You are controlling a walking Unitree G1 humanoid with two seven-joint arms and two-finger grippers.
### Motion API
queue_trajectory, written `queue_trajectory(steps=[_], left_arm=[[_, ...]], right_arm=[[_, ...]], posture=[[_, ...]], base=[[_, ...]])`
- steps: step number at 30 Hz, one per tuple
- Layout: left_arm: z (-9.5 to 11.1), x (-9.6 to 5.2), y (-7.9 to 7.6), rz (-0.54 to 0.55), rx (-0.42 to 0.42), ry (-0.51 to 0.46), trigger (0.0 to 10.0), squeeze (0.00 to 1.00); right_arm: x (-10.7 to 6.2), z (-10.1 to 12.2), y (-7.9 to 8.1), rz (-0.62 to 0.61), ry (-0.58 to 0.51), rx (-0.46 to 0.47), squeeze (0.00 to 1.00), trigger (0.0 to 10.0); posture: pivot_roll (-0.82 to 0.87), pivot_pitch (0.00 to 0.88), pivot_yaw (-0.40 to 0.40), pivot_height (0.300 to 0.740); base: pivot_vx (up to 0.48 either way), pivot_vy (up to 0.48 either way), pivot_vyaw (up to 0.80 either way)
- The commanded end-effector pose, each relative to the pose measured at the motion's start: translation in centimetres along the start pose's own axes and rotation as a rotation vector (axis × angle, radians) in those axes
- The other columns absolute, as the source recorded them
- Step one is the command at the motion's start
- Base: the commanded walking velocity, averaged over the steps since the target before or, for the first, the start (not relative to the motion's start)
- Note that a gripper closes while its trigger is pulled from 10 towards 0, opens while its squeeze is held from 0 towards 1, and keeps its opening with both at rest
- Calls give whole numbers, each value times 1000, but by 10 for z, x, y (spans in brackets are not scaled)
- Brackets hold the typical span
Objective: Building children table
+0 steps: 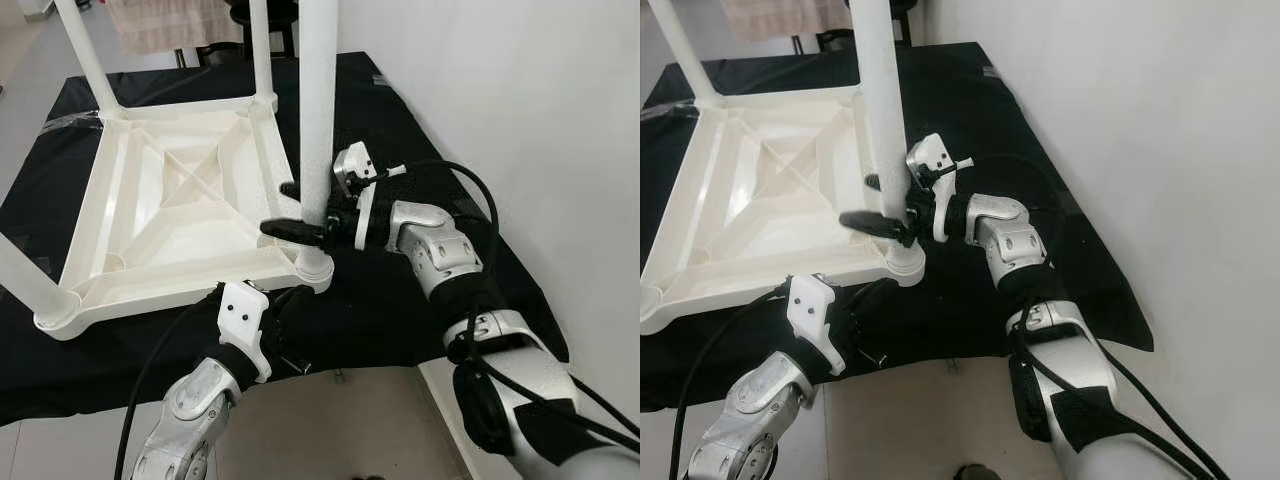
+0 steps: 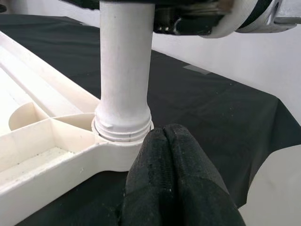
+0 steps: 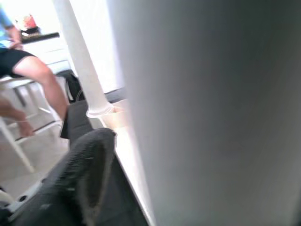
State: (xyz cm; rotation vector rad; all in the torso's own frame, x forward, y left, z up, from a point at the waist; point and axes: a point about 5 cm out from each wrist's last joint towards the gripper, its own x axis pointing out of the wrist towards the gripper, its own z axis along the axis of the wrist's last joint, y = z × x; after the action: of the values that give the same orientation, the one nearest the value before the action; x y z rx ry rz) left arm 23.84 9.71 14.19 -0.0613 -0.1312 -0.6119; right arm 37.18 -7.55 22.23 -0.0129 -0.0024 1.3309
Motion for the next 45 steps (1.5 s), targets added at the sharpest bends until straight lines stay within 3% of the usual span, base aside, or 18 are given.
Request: queue_trajectory(steps=[1,12,14,15,17,18,19,20,21,22,33,34,35,36,37,43,44,45], left_arm=[[-2,-2,-3,-2,0,11,10000,0],[-3,-4,-4,-1,-3,11,10000,0],[-3,-4,-4,-2,-4,12,10000,0],[-3,-4,-3,-4,-5,14,10000,0],[-3,-4,-3,-4,-5,14,10000,0],[-4,-4,-2,-5,-5,15,10000,0],[-3,-4,-1,-5,-4,16,10000,0],[-3,-4,-1,-5,-4,16,10000,0],[-3,-4,-1,-6,-4,17,10000,0],[-2,-4,2,-6,-1,18,10000,0],[-2,-3,2,1,8,18,10000,0],[-2,-2,2,3,9,17,10000,0],[-2,-2,2,3,9,17,10000,0],[-2,-2,2,4,9,16,10000,0],[-2,-1,1,2,8,15,10000,0],[-1,-1,0,-2,4,13,10000,0],[-1,0,-1,-3,3,12,10000,0],[-1,0,-2,-2,2,10,10000,0]], right_arm=[[1,3,1,48,-17,7,0,0],[-12,-6,-5,-88,-27,-33,0,0],[-15,-7,-1,-97,-31,-48,0,0],[-14,-18,9,-160,-20,-30,0,0],[-14,-18,9,-160,-20,-30,0,0],[-14,-25,16,-207,-13,-17,0,0],[-11,-44,20,-442,60,2,0,0],[-11,-44,20,-442,60,2,0,0],[-12,-56,23,-617,111,2,0,0],[-8,-73,36,-810,144,38,0,0],[11,-52,25,-824,102,-9,0,0],[15,-47,25,-787,86,-15,0,10000],[15,-47,25,-787,86,-15,0,10000],[17,-43,27,-769,78,-25,341,10000],[21,-33,29,-670,28,-28,1000,10000],[22,-15,27,-484,-59,-56,1000,10000],[20,-11,26,-437,-65,-78,0,10000],[15,-10,25,-280,-36,-142,0,10000]], posture=[[53,121,-40,740],[47,136,-34,740],[45,139,-31,740],[39,141,-27,740],[39,141,-27,740],[39,141,-27,740],[38,142,-21,740],[38,142,-21,740],[38,142,-21,740],[45,140,-3,740],[55,128,-17,740],[57,124,-19,740],[57,124,-19,740],[58,125,-20,740],[57,121,-20,740],[55,122,-22,740],[56,123,-25,740],[60,124,-28,740]], base=[[0,0,0],[0,0,0],[0,0,0],[0,0,0],[0,0,0],[0,0,0],[0,0,0],[0,0,0],[0,0,0],[0,0,0],[0,0,0],[0,0,0],[0,0,0],[0,0,0],[0,0,0],[0,0,0],[0,0,0],[0,0,0]])
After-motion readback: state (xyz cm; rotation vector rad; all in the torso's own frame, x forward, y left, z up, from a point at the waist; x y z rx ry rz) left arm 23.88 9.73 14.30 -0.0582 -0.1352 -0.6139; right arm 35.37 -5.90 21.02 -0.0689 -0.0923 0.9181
